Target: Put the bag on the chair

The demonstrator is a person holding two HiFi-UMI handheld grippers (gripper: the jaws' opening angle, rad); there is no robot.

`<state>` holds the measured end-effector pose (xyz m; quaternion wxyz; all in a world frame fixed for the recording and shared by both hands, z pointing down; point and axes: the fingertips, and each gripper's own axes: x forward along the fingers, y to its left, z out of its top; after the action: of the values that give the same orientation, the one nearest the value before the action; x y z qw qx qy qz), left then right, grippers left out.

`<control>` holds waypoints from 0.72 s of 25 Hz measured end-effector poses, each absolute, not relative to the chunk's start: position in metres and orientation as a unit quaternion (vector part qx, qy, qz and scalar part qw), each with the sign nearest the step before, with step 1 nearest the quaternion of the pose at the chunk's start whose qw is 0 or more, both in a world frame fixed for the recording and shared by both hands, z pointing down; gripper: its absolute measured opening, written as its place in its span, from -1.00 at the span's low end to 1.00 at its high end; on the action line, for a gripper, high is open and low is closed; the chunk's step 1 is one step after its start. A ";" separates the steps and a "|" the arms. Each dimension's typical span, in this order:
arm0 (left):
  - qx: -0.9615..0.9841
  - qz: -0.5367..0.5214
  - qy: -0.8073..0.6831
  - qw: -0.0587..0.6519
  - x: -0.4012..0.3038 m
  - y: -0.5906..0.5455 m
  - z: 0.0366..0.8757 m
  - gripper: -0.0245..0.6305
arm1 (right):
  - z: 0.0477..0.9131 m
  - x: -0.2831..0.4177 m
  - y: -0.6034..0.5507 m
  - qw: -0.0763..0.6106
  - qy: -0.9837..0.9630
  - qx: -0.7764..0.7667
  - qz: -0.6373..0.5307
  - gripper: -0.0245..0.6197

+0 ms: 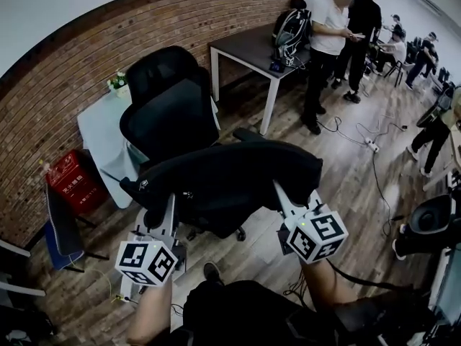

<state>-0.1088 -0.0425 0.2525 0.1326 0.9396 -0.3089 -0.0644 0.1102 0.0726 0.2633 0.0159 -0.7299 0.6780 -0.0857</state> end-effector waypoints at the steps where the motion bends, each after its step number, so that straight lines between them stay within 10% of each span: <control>1: 0.940 -0.065 -0.307 0.134 -0.106 -0.051 0.254 -0.75 | 0.264 0.112 0.065 0.014 0.676 -0.732 -0.087 -0.69; 18: 0.946 -0.054 -0.283 0.150 -0.088 -0.165 0.262 -0.75 | 0.264 0.130 -0.049 -0.005 0.656 -0.749 -0.091 -0.68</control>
<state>-0.0878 -0.1653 0.2625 0.1499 0.9458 -0.2830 -0.0538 0.1299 -0.0494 0.2643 -0.0051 -0.7491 0.6562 -0.0910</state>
